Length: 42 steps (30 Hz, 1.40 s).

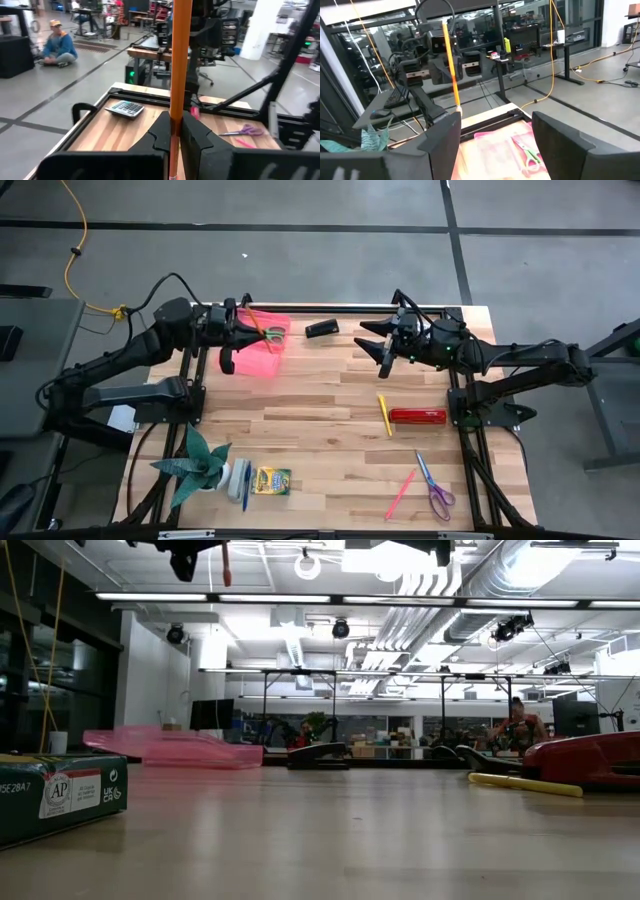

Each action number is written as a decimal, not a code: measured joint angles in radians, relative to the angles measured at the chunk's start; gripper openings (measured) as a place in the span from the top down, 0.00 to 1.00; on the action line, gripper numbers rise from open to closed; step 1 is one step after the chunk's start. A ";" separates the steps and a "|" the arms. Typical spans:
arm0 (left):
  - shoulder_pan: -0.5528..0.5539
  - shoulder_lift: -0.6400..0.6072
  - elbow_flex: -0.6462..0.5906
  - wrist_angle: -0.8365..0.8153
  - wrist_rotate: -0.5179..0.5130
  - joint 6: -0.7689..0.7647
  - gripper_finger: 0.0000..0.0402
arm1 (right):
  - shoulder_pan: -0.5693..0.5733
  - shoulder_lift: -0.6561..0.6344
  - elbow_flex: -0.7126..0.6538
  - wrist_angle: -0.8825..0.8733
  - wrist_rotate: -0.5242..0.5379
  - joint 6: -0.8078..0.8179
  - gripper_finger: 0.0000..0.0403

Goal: Pack school essentials
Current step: Put the orange pencil into the pink supply box

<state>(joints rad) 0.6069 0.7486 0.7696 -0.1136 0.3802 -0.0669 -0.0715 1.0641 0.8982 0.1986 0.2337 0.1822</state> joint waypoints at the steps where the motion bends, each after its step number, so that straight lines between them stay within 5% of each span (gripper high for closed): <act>1: 0.000 0.001 0.000 -0.002 -0.016 0.000 1.00 | 0.000 0.000 0.000 0.000 0.000 0.000 0.41; 6: 0.014 0.084 0.068 -0.121 -0.142 0.041 1.00 | 0.000 0.000 0.000 0.000 -0.001 0.000 0.41; 14: 0.186 0.434 0.324 -0.503 -0.417 0.123 1.00 | 0.000 0.000 0.000 -0.034 -0.001 0.000 0.41; 20: 0.296 0.625 0.307 -0.518 -0.479 0.147 1.00 | 0.000 0.001 0.000 -0.068 -0.001 0.000 0.41; 30: 0.268 0.865 0.333 -0.572 -0.724 0.431 1.00 | -0.001 0.001 0.000 -0.097 -0.001 -0.001 0.41; 42: 0.242 0.996 0.334 -0.591 -0.774 0.653 1.00 | -0.001 0.001 0.000 -0.121 -0.001 0.000 0.41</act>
<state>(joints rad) 0.8485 1.7448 1.1038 -0.7044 -0.3935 0.5865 -0.0723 1.0649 0.8982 0.0772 0.2331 0.1824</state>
